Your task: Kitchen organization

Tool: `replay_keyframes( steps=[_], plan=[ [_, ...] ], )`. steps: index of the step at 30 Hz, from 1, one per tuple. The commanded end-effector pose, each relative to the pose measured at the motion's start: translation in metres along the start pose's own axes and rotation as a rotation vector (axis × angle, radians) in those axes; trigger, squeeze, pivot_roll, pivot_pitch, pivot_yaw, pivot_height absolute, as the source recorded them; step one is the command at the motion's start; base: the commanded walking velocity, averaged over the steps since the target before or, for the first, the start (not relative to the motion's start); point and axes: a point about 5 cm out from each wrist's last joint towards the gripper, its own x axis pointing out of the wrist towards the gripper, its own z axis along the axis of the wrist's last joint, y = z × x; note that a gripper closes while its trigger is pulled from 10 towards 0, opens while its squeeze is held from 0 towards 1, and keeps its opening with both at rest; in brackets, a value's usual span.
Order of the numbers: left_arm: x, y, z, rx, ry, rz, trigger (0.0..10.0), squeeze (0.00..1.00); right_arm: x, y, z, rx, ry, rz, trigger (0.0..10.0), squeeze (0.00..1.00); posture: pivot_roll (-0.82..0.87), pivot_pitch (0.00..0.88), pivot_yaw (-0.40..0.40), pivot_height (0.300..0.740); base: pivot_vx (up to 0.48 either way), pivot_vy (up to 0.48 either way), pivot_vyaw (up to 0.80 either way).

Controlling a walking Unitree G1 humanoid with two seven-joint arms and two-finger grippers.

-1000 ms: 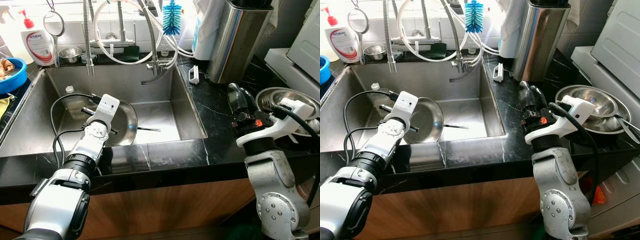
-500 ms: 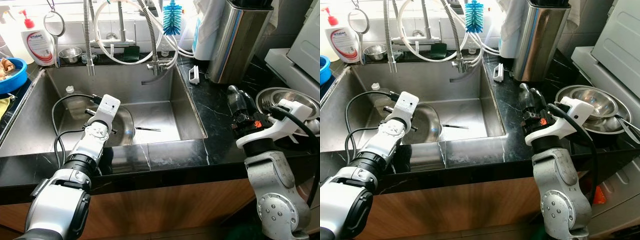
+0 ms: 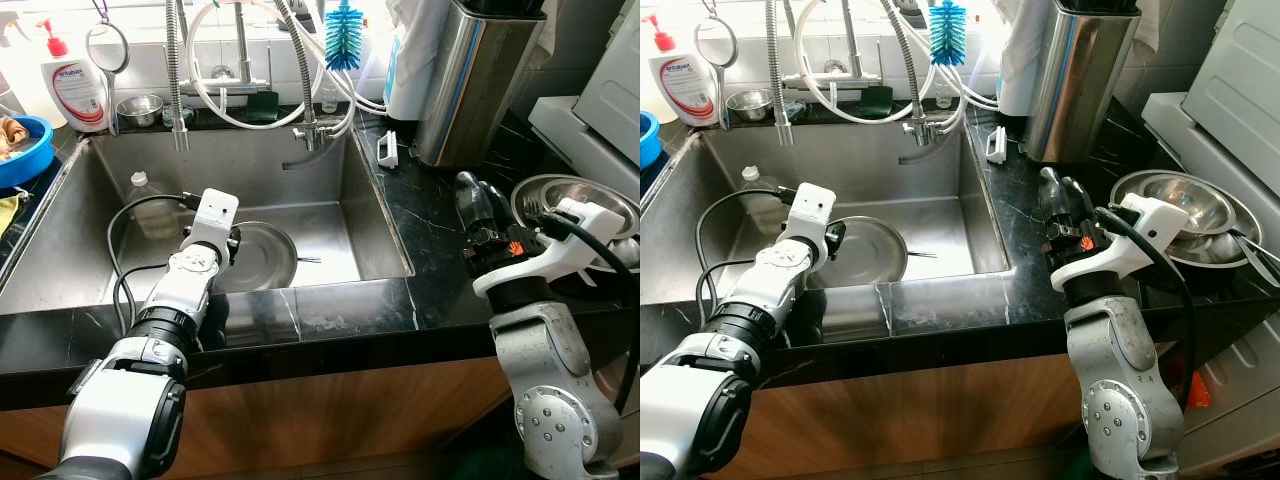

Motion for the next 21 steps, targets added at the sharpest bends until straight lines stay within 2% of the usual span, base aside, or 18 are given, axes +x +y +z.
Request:
replay_keyframes(
  steps=[1, 3, 4, 7, 8, 9, 10, 11, 12, 13, 14, 16, 21],
  plan=[
    [0.0004, -0.0017, 0.0018, -0.028, 0.005, -0.002, 10.0, 1.0, -0.0002, -0.0002, 0.0009, -0.006, 0.006, 0.001, 10.0, 0.0, 0.01, 0.04, -0.025, 0.74, 0.0, 0.0, 0.0],
    [0.0005, -0.002, 0.0025, -0.045, 0.007, -0.003, 10.0, 1.0, 0.0, -0.0003, 0.0009, -0.006, 0.006, 0.003, 10.0, 0.0, 0.01, 0.038, -0.024, 0.74, 0.0, 0.0, 0.0],
    [0.0006, -0.002, 0.003, -0.047, 0.006, -0.005, 10.0, 0.0, 0.0001, -0.0004, 0.001, -0.007, 0.006, 0.003, 10.0, 0.0, 0.01, 0.037, -0.024, 0.74, 0.0, 0.0, 0.0],
    [0.0006, -0.0018, 0.0043, -0.042, 0.003, -0.011, 10.0, 0.0, -0.0001, -0.0005, 0.001, -0.008, 0.006, 0.004, 10.0, 0.0, 0.01, 0.031, -0.024, 0.74, 0.0, 0.0, 0.0],
    [0.0006, -0.0015, 0.005, -0.057, 0.001, -0.015, 10.0, 0.05, 0.0, -0.0006, 0.001, -0.008, 0.006, 0.004, 10.0, 0.0, 0.01, 0.03, -0.024, 0.74, 0.0, 0.0, 0.0],
    [0.0006, -0.0021, 0.0056, -0.088, 0.0, -0.03, 10.0, 0.89, 0.0001, -0.0007, 0.001, -0.01, 0.007, 0.004, 10.0, 0.0, 0.01, 0.021, -0.024, 0.74, 0.0, 0.0, 0.0],
    [0.0006, -0.0021, 0.0056, -0.088, 0.0, -0.03, 10.0, 0.89, 0.0001, -0.0007, 0.001, -0.01, 0.007, 0.004, 10.0, 0.0, 0.01, 0.021, -0.024, 0.74, 0.0, 0.0, 0.0],
    [0.0007, -0.0025, 0.0056, -0.13, 0.009, -0.04, 10.0, 1.0, 0.0002, -0.0007, 0.001, -0.01, 0.007, 0.005, 10.0, 0.0, 0.01, 0.016, -0.024, 0.74, 0.0, 0.0, 0.0],
    [0.0009, -0.0027, 0.0065, -0.171, 0.014, -0.046, 10.0, 1.0, 0.0005, -0.0006, 0.0011, -0.01, 0.007, 0.007, 10.0, 0.0, 0.01, 0.014, -0.024, 0.74, 0.0, 0.0, 0.0],
    [0.001, -0.0029, 0.0071, -0.194, 0.017, -0.049, 10.0, 0.58, 0.0007, -0.0005, 0.0011, -0.01, 0.006, 0.007, 10.0, 0.0, 0.01, 0.014, -0.024, 0.74, 0.0, 0.0, 0.0],
    [0.0012, -0.0034, 0.0077, -0.25, 0.025, -0.055, 10.0, 0.0, 0.0009, -0.0004, 0.0012, -0.009, 0.007, 0.009, 10.0, 0.0, 0.01, 0.014, -0.024, 0.74, 0.0, 0.0, 0.0],
    [0.0014, -0.0045, 0.008, -0.316, 0.035, -0.066, 10.0, 0.0, 0.0012, -0.0002, 0.0013, -0.008, 0.008, 0.011, 10.0, 0.0, 0.01, 0.018, -0.024, 0.74, 0.0, 0.0, 0.0],
    [0.0016, -0.0051, 0.0074, -0.367, 0.05, -0.075, 10.0, 0.0, 0.0016, -0.0003, 0.0011, -0.008, 0.011, 0.013, 10.0, 0.0, 0.01, 0.024, -0.025, 0.74, 0.0, 0.0, 0.0]
  ],
)
